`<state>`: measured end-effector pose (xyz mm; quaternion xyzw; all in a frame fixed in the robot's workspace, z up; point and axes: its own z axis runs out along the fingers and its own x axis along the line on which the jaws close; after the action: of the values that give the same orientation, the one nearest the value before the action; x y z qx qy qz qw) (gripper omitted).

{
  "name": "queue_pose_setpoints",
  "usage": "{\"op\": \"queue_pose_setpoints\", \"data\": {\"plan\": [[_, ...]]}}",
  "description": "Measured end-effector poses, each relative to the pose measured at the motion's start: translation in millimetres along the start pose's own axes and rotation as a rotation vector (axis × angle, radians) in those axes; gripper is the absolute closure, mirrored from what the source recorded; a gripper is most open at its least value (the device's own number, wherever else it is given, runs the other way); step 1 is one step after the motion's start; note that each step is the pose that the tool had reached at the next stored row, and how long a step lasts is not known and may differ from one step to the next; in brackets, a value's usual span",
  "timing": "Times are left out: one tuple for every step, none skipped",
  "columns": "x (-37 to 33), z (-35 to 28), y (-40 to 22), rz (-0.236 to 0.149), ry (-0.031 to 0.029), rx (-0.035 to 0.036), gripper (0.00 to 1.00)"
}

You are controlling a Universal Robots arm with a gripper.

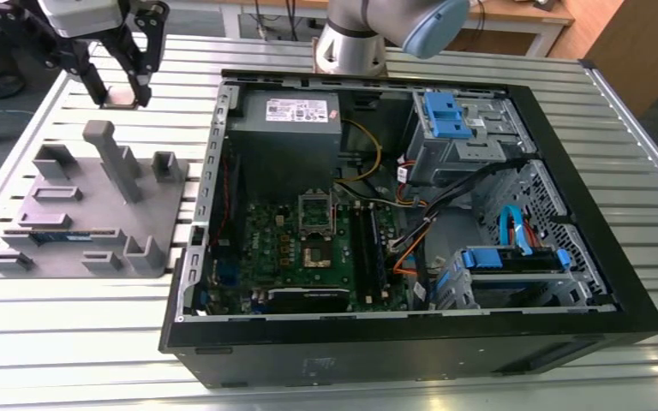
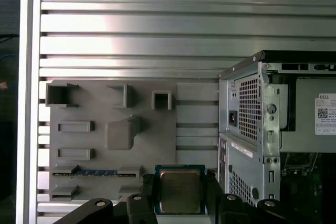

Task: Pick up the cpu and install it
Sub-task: 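Pick up the cpu and move it towards the insertion slot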

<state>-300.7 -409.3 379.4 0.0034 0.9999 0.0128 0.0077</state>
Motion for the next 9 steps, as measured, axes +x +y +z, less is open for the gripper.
{"op": "queue_pose_setpoints", "data": {"plan": [[-1.1,0.0,0.0,0.000,0.0000,0.0000,0.53],[-2.2,0.0,0.0,0.000,0.0001,0.0000,0.53],[-3.3,0.0,0.0,0.000,0.0000,0.0000,0.53],[-4.5,0.1,0.0,0.000,0.0000,0.0000,0.53],[-5.6,0.1,0.0,0.000,0.0000,0.0000,0.53],[-6.7,0.1,0.1,0.000,0.0000,0.0000,0.53],[-7.9,0.1,0.1,0.000,0.0000,0.0000,0.53],[-9.1,0.2,0.1,0.000,0.0000,0.0000,0.53],[-10.3,0.1,0.1,0.000,0.0000,0.0000,0.53]]}}
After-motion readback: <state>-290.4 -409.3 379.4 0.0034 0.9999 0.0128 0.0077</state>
